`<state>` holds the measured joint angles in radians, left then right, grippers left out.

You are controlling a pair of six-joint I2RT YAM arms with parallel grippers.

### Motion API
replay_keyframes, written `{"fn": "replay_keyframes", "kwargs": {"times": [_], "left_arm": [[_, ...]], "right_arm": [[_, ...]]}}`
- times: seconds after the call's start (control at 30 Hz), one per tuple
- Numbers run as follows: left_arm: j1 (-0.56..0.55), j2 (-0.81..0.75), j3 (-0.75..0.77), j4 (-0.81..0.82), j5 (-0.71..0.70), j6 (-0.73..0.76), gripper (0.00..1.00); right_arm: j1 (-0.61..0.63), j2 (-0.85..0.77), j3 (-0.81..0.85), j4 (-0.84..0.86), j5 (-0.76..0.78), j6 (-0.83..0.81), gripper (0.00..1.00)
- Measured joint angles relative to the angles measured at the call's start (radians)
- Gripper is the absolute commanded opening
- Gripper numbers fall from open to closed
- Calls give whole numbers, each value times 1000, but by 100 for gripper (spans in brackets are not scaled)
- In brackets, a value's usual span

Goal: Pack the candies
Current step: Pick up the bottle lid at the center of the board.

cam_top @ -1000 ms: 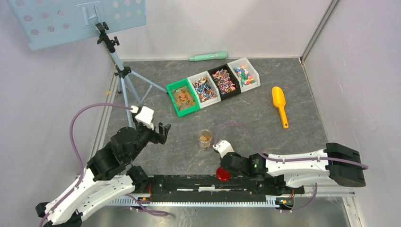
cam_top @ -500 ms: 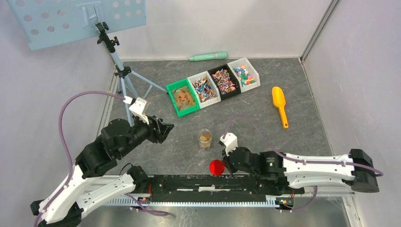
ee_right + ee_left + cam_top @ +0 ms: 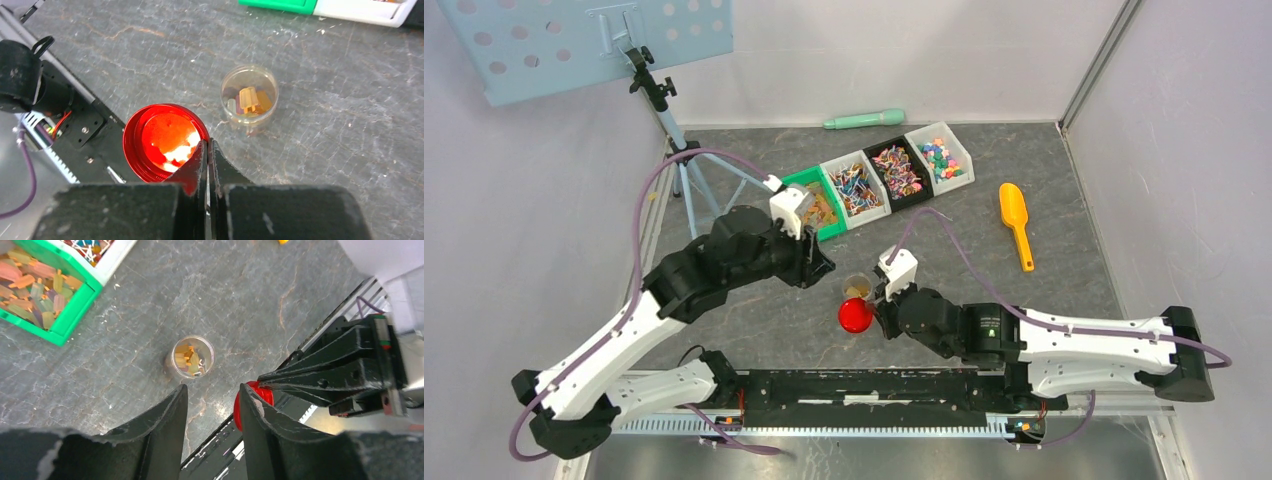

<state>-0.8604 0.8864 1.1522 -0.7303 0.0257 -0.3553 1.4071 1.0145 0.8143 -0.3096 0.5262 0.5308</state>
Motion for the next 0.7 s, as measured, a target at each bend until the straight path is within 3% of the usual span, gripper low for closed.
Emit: {"fn": "replay_keyframes", "kwargs": {"times": [0.17, 0.23, 0.7], "left_arm": [[0, 68, -1, -1, 24, 0, 47], [0, 70, -6, 2, 33, 0, 52], [0, 78, -91, 76, 91, 66, 53]], "right_arm": [[0, 25, 17, 24, 82, -23, 0], [-2, 25, 22, 36, 110, -32, 0], [-23, 66, 48, 119, 176, -57, 0]]}}
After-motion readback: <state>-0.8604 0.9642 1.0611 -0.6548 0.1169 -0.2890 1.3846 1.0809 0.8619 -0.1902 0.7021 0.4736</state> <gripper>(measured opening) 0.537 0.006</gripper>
